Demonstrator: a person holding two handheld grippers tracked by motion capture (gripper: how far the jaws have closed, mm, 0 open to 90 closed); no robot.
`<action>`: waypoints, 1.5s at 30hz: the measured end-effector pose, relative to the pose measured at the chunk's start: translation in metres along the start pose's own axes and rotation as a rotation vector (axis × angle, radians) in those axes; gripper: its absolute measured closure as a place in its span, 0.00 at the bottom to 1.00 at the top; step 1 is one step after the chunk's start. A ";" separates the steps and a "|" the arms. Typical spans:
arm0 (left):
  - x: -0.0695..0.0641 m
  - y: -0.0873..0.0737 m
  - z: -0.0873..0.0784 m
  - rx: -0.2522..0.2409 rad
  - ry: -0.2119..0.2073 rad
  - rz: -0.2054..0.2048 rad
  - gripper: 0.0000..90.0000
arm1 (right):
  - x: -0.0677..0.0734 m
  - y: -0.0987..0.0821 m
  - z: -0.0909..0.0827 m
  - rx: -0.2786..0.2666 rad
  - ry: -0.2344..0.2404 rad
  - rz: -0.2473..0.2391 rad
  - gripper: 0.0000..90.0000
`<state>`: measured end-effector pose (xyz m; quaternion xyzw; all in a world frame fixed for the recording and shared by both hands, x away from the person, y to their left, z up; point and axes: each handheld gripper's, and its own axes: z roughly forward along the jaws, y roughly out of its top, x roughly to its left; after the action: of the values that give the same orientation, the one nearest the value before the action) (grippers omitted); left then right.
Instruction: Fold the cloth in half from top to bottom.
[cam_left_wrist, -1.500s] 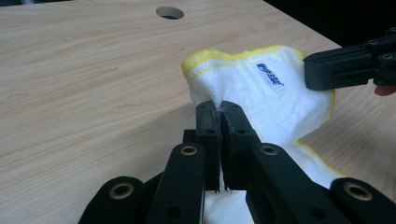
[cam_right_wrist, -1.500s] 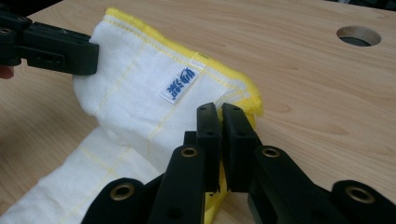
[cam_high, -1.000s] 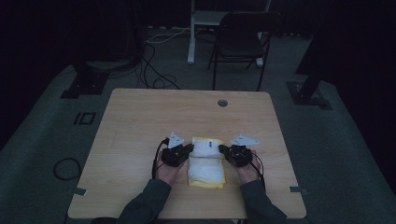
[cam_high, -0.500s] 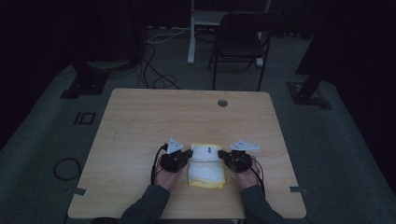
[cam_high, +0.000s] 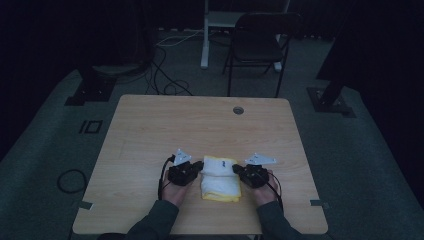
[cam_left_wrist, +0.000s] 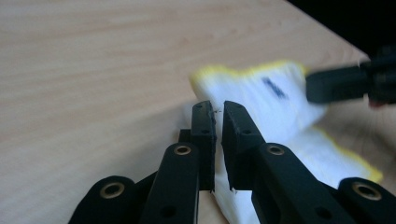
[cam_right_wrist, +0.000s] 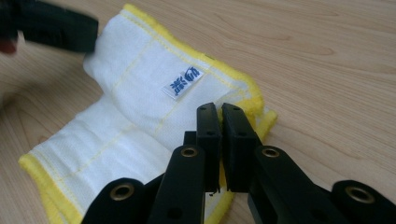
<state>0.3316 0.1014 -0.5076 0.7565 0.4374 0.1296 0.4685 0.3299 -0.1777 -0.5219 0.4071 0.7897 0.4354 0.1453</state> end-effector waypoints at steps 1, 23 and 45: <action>0.002 0.003 -0.001 -0.009 0.004 -0.007 0.93 | 0.000 0.000 0.000 0.001 -0.001 -0.001 0.97; 0.008 0.023 0.039 0.068 0.000 0.010 0.93 | 0.002 -0.007 -0.002 0.010 0.008 -0.007 0.96; -0.002 0.001 0.020 0.046 -0.042 0.003 0.92 | -0.037 -0.009 -0.029 -0.091 -0.070 0.116 0.75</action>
<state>0.3432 0.0878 -0.5174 0.7703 0.4294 0.1043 0.4597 0.3320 -0.2252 -0.5169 0.4602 0.7385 0.4641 0.1659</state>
